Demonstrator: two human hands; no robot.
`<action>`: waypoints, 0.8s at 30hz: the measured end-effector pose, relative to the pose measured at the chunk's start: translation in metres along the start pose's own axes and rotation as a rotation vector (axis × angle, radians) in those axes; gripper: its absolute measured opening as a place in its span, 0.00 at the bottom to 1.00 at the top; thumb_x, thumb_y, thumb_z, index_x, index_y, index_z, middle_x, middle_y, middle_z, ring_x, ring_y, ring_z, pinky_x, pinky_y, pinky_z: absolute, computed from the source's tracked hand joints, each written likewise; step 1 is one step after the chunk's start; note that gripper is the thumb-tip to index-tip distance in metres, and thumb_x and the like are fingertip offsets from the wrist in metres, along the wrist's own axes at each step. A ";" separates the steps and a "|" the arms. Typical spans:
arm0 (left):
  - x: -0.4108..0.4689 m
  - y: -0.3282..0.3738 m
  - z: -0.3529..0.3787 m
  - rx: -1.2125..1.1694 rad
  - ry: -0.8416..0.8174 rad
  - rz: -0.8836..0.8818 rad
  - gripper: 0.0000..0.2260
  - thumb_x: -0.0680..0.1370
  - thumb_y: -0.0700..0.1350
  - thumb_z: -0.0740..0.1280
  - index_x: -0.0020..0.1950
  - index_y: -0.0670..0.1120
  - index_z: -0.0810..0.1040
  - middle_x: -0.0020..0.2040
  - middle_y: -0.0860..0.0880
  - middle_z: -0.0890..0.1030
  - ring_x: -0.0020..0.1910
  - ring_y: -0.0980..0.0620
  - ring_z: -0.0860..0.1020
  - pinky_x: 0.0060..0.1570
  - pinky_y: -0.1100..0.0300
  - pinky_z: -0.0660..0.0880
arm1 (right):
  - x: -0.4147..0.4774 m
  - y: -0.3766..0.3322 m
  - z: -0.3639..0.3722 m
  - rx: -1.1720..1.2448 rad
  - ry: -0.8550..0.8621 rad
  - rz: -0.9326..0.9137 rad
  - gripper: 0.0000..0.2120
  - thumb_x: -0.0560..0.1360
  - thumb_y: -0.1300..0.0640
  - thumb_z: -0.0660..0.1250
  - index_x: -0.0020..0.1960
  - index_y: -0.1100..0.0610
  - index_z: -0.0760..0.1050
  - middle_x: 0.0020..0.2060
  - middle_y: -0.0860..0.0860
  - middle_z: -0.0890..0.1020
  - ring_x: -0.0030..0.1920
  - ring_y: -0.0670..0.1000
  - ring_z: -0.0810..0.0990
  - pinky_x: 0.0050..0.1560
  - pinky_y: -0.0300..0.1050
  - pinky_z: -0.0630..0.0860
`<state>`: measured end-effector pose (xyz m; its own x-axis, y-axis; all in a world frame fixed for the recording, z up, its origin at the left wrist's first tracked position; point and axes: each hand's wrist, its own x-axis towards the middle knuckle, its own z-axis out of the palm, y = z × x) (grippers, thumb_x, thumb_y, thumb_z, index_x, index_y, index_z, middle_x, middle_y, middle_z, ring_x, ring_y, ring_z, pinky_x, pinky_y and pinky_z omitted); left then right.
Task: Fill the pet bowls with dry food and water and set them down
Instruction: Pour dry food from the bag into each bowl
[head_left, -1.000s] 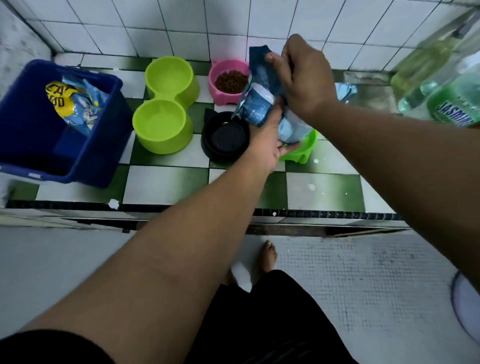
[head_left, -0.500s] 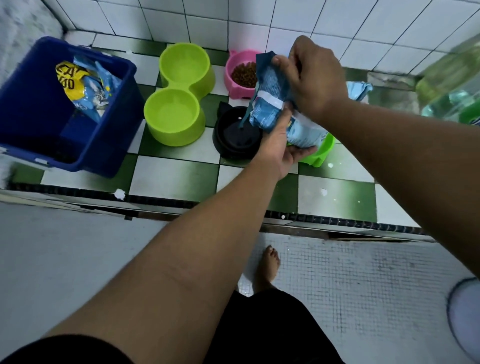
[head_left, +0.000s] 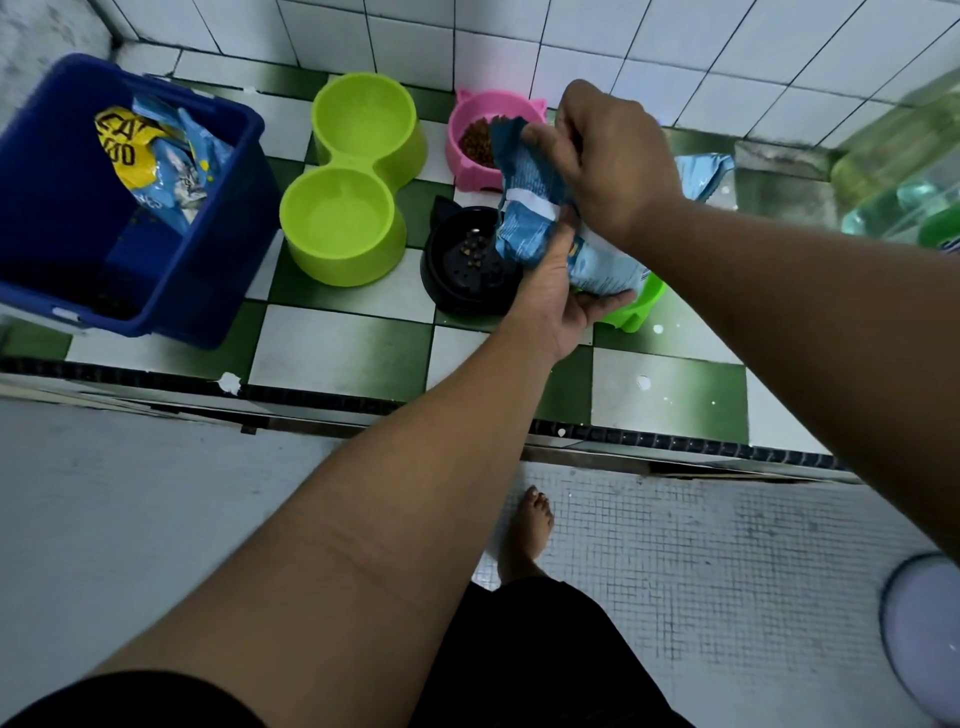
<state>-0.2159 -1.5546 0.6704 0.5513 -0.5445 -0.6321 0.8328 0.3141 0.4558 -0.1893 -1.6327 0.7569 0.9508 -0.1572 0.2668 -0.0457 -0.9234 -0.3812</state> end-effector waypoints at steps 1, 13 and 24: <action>0.000 0.000 0.000 -0.007 -0.002 0.002 0.29 0.78 0.63 0.69 0.71 0.43 0.77 0.65 0.38 0.81 0.61 0.36 0.82 0.52 0.38 0.82 | 0.000 0.000 0.000 -0.002 0.000 -0.003 0.19 0.81 0.40 0.57 0.47 0.57 0.69 0.36 0.52 0.73 0.38 0.53 0.71 0.38 0.46 0.62; -0.005 -0.003 0.001 -0.042 -0.015 0.008 0.29 0.80 0.61 0.67 0.72 0.42 0.75 0.66 0.38 0.80 0.59 0.37 0.82 0.51 0.38 0.81 | -0.004 -0.001 -0.004 -0.005 0.002 -0.038 0.19 0.81 0.41 0.57 0.47 0.56 0.69 0.36 0.51 0.73 0.38 0.53 0.70 0.38 0.45 0.61; -0.009 0.000 0.005 -0.030 0.001 0.026 0.29 0.80 0.61 0.68 0.72 0.42 0.75 0.66 0.38 0.80 0.62 0.36 0.81 0.55 0.38 0.81 | -0.004 -0.003 -0.010 0.011 0.017 -0.067 0.17 0.81 0.41 0.57 0.45 0.54 0.67 0.36 0.50 0.72 0.37 0.52 0.69 0.38 0.45 0.60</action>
<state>-0.2211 -1.5538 0.6794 0.5732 -0.5351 -0.6205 0.8190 0.3514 0.4536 -0.1956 -1.6327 0.7660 0.9463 -0.1012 0.3070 0.0212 -0.9282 -0.3714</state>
